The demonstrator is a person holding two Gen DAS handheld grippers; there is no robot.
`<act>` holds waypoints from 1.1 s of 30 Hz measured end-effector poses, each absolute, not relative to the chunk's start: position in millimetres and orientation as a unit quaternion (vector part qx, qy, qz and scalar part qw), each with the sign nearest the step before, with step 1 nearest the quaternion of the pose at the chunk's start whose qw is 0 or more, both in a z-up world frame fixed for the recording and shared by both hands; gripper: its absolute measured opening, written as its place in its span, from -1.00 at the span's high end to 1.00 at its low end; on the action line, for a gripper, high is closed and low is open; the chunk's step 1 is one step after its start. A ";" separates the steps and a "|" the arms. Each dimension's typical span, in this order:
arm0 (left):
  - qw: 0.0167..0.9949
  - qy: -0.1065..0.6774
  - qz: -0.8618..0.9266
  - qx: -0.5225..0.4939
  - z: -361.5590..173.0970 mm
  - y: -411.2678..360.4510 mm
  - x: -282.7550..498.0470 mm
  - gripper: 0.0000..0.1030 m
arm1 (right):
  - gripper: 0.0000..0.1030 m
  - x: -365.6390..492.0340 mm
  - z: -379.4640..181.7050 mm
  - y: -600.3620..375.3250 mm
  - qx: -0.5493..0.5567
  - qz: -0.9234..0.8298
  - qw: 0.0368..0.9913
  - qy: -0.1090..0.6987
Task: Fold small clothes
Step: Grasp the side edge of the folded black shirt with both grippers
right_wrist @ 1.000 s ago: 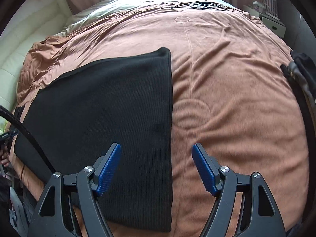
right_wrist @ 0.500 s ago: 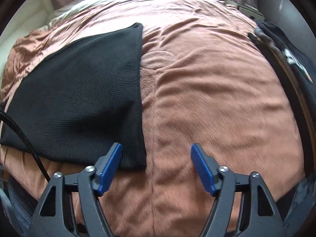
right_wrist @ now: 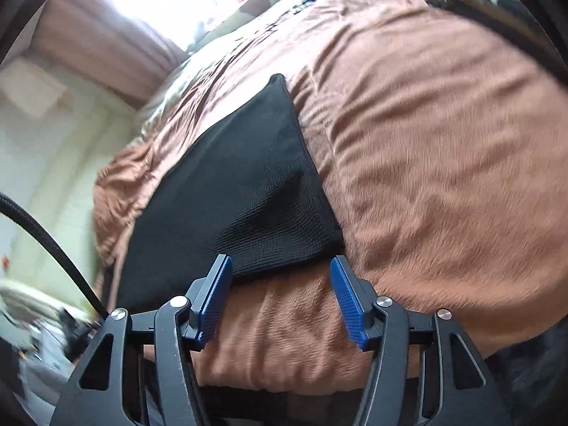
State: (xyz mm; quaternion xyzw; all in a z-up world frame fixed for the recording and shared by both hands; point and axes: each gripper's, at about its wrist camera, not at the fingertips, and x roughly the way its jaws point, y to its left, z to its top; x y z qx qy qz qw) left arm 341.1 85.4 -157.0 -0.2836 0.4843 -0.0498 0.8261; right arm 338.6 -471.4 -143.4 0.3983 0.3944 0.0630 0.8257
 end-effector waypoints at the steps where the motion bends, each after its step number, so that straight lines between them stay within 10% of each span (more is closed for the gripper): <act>1: 0.821 0.486 -0.052 -0.295 -160.4 84.5 341.2 0.04 | -0.08 337.8 -145.5 -473.5 0.406 0.064 0.824 0.390; 11: 0.793 0.477 -0.045 -0.375 -171.8 85.7 345.2 0.04 | -0.08 336.5 -174.3 -490.1 0.460 0.070 0.803 0.373; 23: 0.787 0.429 -0.017 -0.444 -177.9 88.7 355.9 0.06 | 0.41 340.5 -180.9 -488.4 0.482 0.049 0.798 0.359; 26: 0.792 0.423 0.011 -0.440 -176.1 84.2 360.9 0.23 | 0.59 340.3 -184.7 -486.3 0.491 0.040 0.795 0.353; 28: 0.796 0.425 0.034 -0.429 -177.3 83.1 363.7 0.76 | 0.79 342.8 -185.4 -481.6 0.494 0.029 0.795 0.352; 33: 0.813 0.404 0.039 -0.418 -171.9 86.4 360.4 0.89 | 0.98 339.0 -174.3 -477.5 0.483 0.018 0.805 0.343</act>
